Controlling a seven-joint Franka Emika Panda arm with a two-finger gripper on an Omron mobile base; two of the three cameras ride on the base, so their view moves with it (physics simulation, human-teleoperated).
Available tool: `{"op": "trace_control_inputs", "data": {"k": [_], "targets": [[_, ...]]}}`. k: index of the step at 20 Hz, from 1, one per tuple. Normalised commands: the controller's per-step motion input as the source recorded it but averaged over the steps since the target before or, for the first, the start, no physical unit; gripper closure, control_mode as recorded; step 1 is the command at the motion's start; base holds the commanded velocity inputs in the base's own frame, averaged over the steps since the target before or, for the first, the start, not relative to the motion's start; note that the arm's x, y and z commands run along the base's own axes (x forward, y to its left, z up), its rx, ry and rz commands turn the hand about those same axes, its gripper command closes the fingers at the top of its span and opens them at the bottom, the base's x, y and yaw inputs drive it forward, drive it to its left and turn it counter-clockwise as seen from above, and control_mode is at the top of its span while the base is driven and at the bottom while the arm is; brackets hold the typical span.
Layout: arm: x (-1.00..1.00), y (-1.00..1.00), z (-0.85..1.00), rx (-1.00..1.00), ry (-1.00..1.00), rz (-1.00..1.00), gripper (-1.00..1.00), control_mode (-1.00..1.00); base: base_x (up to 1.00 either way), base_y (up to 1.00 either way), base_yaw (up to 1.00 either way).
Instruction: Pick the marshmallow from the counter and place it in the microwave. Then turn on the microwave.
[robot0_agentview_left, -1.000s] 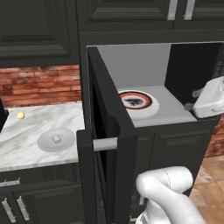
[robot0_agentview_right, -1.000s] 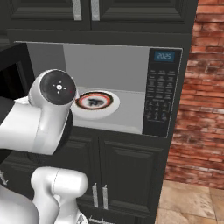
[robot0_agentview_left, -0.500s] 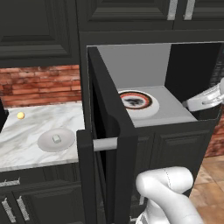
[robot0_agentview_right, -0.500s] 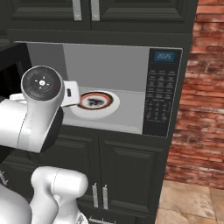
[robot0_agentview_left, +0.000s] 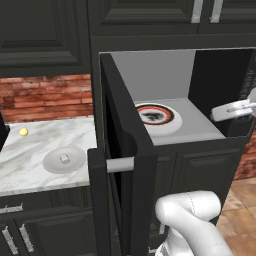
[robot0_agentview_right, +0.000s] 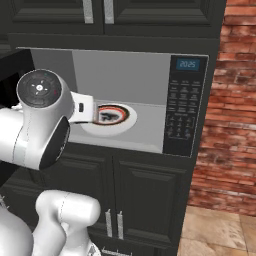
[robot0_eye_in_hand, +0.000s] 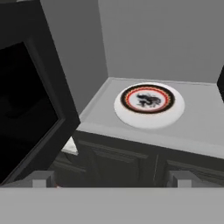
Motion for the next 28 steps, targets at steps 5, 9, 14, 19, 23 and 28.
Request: {"op": "trace_control_inputs", "data": {"k": [5, 9, 14, 19, 23, 28], "targets": [[0.01, -0.1, -0.02, 0.02, 0.01, -0.07, -1.0, -1.0, 0.0, 0.0, 0.0], [0.02, -0.04, -0.01, 0.01, 0.01, -0.06, -1.0, -1.0, 0.0, 0.0, 0.0], [0.01, 0.0, 0.0, 0.0, 0.02, -0.05, -1.0, -1.0, 0.0, 0.0, 0.0], [0.0, 0.0, 0.0, 0.0, 0.0, 0.0, -1.0, 1.0, 0.0, -0.02, -0.01], [0.0, 0.0, 0.0, 0.0, 0.0, 0.0, -1.0, 1.0, -0.06, -0.1, -0.01], [0.0, 0.0, 0.0, 0.0, 0.0, 0.0, -1.0, 1.0, -0.26, -0.1, 0.0]]}}
